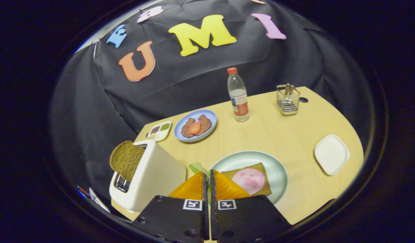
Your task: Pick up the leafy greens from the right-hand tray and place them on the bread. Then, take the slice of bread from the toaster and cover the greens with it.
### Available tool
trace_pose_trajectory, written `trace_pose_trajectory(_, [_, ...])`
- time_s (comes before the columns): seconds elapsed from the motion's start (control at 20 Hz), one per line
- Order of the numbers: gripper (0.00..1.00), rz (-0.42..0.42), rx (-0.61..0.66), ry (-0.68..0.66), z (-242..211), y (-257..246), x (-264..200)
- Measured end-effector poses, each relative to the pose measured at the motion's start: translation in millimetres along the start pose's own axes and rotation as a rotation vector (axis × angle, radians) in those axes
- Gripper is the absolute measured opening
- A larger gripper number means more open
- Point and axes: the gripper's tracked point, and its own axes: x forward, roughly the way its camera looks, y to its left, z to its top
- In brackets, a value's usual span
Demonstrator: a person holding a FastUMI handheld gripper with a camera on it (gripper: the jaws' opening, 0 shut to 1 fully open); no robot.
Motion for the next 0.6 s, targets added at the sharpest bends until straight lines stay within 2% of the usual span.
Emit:
trace_pose_trajectory(0.2, [0.07,-0.037,-0.017,-0.004,4.1,-28.4,2.0])
trace_pose_trajectory(0.3, [0.12,-0.045,-0.030,-0.003,6.2,-38.5,6.7])
trace_pose_trajectory(0.35, [0.22,-0.060,-0.039,-0.001,5.8,-46.4,7.5])
trace_pose_trajectory(0.4, [0.22,-0.066,-0.040,-0.005,7.8,-51.6,7.3])
trace_pose_trajectory(0.5, [0.36,-0.085,-0.043,-0.007,9.3,-61.2,7.0])
trace_pose_trajectory(0.6, [0.59,-0.092,-0.061,-0.007,10.6,-66.5,3.3])
